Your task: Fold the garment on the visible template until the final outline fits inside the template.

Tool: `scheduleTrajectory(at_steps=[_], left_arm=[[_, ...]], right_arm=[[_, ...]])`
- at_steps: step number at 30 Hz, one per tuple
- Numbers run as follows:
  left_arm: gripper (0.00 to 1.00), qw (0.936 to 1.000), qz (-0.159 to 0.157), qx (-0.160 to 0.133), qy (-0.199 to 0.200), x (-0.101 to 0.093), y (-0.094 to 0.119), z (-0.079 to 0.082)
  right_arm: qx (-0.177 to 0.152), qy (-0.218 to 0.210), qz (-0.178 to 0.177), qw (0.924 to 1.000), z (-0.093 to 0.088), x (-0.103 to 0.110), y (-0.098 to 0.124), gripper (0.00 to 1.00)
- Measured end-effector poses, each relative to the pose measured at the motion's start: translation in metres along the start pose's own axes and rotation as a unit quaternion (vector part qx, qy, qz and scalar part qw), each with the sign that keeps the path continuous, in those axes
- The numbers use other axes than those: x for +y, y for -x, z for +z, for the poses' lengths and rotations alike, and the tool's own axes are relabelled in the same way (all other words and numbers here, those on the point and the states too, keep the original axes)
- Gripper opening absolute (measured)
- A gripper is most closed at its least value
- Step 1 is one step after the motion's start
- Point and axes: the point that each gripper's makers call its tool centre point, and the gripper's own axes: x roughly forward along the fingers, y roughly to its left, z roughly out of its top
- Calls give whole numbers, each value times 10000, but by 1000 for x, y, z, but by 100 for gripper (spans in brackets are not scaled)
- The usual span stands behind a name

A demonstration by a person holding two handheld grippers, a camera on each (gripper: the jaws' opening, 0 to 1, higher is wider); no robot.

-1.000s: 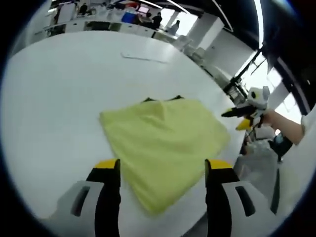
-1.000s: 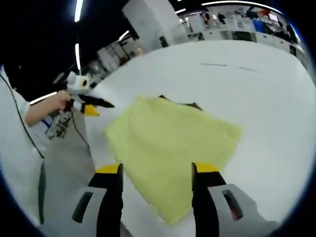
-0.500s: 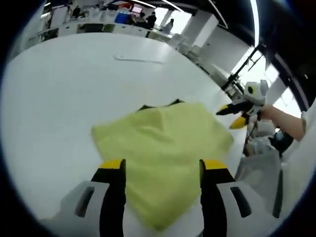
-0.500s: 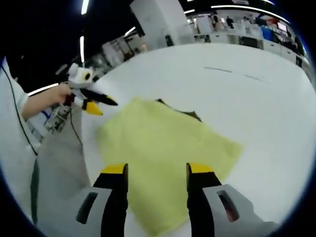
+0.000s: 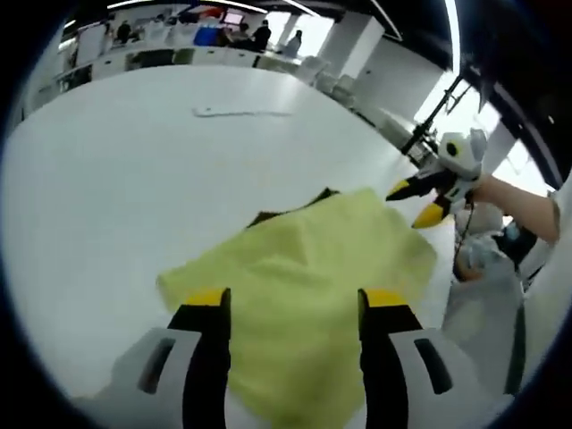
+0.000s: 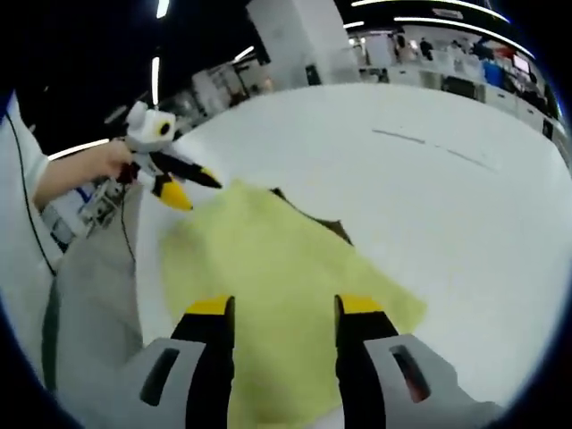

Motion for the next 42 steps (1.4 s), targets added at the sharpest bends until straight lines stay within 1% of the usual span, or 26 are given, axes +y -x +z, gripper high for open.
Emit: scheduleTrajectory(at_steps=[5, 8, 10, 13, 15, 18, 21, 27, 31, 37, 40, 42], left_arm=[[54, 9999, -96, -5, -116, -3, -8, 7], [53, 9994, -139, 121, -281, -4, -15, 8], [53, 9988, -127, 134, -448, -4, -19, 12], [54, 9982, -147, 138, -565, -4, -24, 18], [54, 9967, -150, 226, -768, -4, -28, 19], [54, 9949, -173, 284, -949, -5, -32, 22], [53, 9943, -190, 314, -1001, -3, -35, 25], [46, 9909, -358, 508, -1195, -7, -41, 24], [48, 9895, -358, 593, -1270, -4, -46, 24], [47, 9862, -460, 739, -1406, -4, -52, 24], [49, 9846, -577, 809, -1439, -6, -56, 23], [48, 9836, -593, 843, -1483, -6, -57, 22]], right_arm=[[-30, 99, 16, 9999, 9, -5, -7, 44], [137, 290, 13, 9995, 8, -10, -14, 44], [203, 394, 26, 9990, 8, -10, -17, 45], [218, 441, 32, 9988, 11, -11, -21, 44], [225, 481, 24, 9986, 12, -14, -23, 44], [266, 575, 24, 9980, 13, -16, -26, 43], [319, 667, 36, 9973, 13, -18, -28, 41], [380, 767, 39, 9963, 14, -25, -32, 41], [387, 857, 79, 9955, 18, -28, -36, 38], [530, 1149, 220, 9917, 20, -26, -46, 32], [591, 1242, 280, 9901, 21, -26, -50, 32], [576, 1249, 325, 9900, 23, -26, -51, 32]])
